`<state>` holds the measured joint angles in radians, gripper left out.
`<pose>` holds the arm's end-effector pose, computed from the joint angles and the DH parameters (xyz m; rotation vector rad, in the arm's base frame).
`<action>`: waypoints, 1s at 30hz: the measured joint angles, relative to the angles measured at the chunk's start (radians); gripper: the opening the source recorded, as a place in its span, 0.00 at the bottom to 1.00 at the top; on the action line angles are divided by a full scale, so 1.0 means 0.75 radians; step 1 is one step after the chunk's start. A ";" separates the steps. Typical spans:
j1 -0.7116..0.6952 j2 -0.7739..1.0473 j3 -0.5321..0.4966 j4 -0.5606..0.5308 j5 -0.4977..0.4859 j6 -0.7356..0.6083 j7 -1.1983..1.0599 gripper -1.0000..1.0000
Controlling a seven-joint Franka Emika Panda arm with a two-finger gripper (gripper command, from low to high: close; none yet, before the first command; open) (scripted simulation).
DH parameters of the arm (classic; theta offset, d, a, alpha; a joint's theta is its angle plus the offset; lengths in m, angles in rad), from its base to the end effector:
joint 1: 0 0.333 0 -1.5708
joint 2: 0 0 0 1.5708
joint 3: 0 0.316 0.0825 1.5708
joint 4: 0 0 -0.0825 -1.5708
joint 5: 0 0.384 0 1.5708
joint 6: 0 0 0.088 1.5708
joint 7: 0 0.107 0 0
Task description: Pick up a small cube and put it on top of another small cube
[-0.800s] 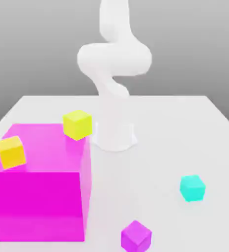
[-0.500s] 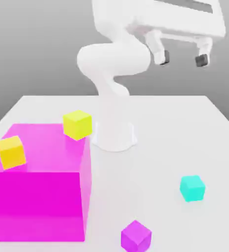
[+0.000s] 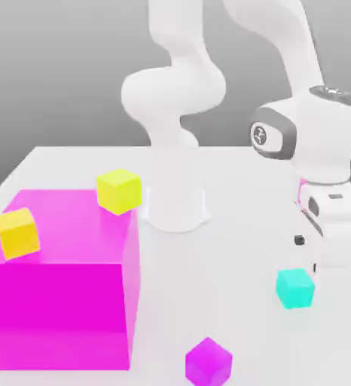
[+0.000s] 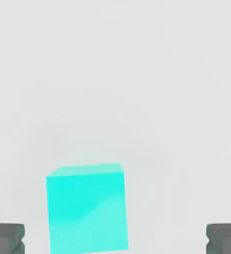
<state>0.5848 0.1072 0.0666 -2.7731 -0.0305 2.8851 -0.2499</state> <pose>0.3031 0.2345 0.1822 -2.8074 -1.4091 -0.0081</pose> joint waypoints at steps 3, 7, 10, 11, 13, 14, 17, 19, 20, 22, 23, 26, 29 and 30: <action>0.021 0.145 -0.032 0.021 -0.036 0.118 0.019 0.50; 0.038 0.230 -0.052 0.036 -0.048 0.187 0.027 0.00; 0.038 0.230 -0.052 0.036 -0.049 0.184 0.029 0.00; 0.041 0.248 -0.056 0.039 -0.053 0.200 0.032 0.00; 0.033 0.202 -0.046 0.031 -0.047 0.162 0.026 0.00; 0.027 0.162 -0.038 0.023 -0.039 0.130 0.020 0.00; 0.015 0.025 -0.017 -0.001 -0.002 0.017 -0.007 0.00; 0.000 -0.051 -0.027 -0.001 0.022 -0.059 -0.001 0.00; -0.036 -0.060 -0.049 0.023 0.030 -0.093 0.034 0.00; -0.116 -0.057 -0.100 0.089 0.043 -0.156 0.135 0.00; -0.154 -0.051 -0.126 0.126 0.049 -0.188 0.190 0.00; -0.268 -0.028 -0.204 0.242 0.066 -0.280 0.363 0.00; -0.370 -0.004 -0.291 0.358 0.085 -0.372 0.535 0.00; -0.391 0.019 -0.303 0.383 0.096 -0.374 0.566 0.00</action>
<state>0.2917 0.1217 -0.1603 -2.4858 0.0412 2.6045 0.1745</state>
